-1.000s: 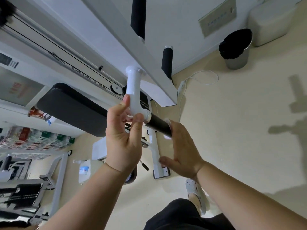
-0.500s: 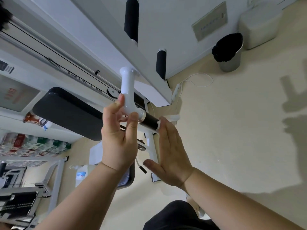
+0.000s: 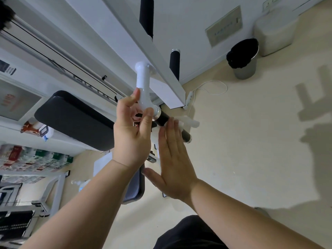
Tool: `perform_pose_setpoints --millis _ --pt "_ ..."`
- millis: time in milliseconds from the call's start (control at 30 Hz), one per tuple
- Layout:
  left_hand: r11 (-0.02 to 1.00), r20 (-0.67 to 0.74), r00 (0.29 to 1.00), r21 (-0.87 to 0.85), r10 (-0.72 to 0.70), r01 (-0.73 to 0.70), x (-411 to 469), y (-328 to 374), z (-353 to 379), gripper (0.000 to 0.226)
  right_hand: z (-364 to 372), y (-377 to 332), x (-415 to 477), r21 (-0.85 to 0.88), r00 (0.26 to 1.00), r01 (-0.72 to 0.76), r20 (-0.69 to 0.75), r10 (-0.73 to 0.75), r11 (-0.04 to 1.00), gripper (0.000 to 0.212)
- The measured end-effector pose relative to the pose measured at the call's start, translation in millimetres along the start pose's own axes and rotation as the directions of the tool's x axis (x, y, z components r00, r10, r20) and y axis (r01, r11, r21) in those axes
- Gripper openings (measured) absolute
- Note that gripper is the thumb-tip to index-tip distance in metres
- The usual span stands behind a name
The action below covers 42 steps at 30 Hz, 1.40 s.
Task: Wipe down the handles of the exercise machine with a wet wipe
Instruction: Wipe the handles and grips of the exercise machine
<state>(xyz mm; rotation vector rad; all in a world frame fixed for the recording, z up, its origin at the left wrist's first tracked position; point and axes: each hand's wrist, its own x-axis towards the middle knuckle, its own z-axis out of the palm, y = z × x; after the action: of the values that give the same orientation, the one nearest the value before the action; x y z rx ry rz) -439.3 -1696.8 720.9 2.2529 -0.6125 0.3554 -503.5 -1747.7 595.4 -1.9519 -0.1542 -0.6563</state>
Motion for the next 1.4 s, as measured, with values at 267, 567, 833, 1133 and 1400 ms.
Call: perform_pose_setpoints --millis 267,567,833,1133,1400 --pt "0.998 0.014 0.999 -0.048 0.048 -0.047 -1 -5 5 0.039 4 42 -32 -0.095 0.999 -0.051 0.005 0.052 0.994 0.091" --pt "0.986 0.053 0.992 -0.127 0.114 -0.107 6 -24 2 0.039 8 43 -19 -0.292 0.999 0.003 0.039 0.008 0.956 0.088" --pt "0.966 0.102 0.978 -0.205 0.184 -0.16 16 -35 -7 0.039 16 3 17 -0.21 0.994 -0.021 -0.106 -0.001 0.977 0.1" --pt "0.948 0.168 0.955 -0.252 0.243 -0.197 21 -45 -12 0.048 1 9 -20 -0.42 0.956 -0.21 0.101 0.275 0.883 0.097" --pt "0.922 0.188 0.931 -0.294 0.313 -0.25 9 -39 -33 0.058 -40 -45 8 -0.162 0.97 -0.204 -0.166 0.177 0.965 0.087"
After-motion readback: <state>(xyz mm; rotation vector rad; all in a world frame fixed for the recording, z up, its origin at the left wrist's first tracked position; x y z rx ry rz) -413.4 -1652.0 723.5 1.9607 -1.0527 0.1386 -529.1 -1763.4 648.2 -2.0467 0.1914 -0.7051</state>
